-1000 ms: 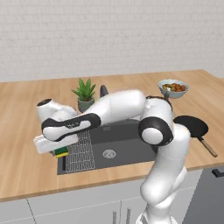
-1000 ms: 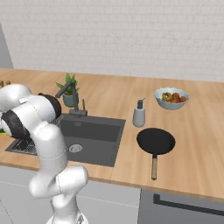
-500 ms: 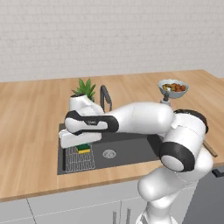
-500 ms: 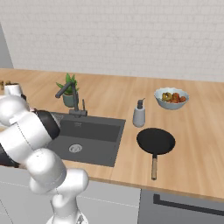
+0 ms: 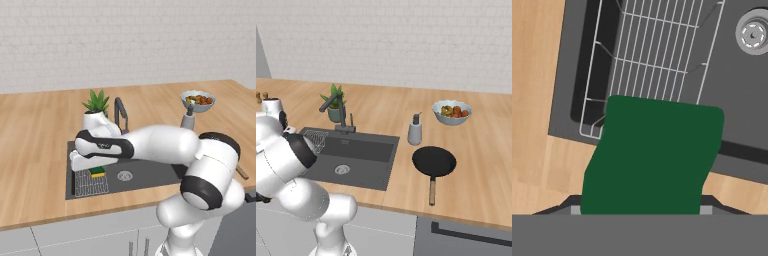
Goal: Pick the pan and sponge and place them into the sink. Then turn on the water.
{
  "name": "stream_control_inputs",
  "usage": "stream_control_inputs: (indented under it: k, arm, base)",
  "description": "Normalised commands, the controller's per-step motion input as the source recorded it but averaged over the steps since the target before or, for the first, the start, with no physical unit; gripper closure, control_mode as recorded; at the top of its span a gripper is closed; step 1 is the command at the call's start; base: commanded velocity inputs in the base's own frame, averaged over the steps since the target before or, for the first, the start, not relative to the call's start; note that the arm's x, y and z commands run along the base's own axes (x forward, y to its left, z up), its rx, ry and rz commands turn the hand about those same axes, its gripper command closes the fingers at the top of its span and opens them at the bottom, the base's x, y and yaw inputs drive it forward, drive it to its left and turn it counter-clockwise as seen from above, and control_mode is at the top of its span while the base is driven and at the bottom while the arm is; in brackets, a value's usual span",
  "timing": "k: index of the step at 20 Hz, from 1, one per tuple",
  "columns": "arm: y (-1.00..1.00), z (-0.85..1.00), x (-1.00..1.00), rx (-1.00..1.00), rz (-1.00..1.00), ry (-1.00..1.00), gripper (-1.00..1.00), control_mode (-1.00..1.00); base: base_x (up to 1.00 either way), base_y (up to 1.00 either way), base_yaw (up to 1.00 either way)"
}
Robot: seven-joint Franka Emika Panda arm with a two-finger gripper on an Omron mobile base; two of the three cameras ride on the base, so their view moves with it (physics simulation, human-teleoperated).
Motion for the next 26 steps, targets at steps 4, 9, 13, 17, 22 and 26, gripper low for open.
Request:
stream_control_inputs:
  k: [4, 9, 13, 17, 22, 26]
  arm:
    - [-0.05, 0.00, 0.00, 0.00, 0.00, 0.00, 1.00, -1.00]
    - [-0.25, 0.00, 0.00, 0.01, 0.01, 0.00, 1.00, -1.00]
    - [-0.51, 0.00, 0.00, -0.01, 0.07, 0.06, 1.00, -1.00]
    - [-0.60, 0.00, 0.00, -0.06, 0.09, 0.14, 1.00, -1.00]
    - [-0.73, 0.00, 0.05, -0.02, 0.06, 0.15, 1.00, -1.00]
    - [-0.68, 0.00, 0.32, 0.00, 0.00, 0.17, 1.00, -1.00]
  base:
    - [0.00, 0.00, 0.00]
    - [0.00, 0.00, 0.00]
    - [0.00, 0.00, 0.00]
    - [0.00, 0.00, 0.00]
    - [0.00, 0.00, 0.00]
    - [0.00, 0.00, 0.00]
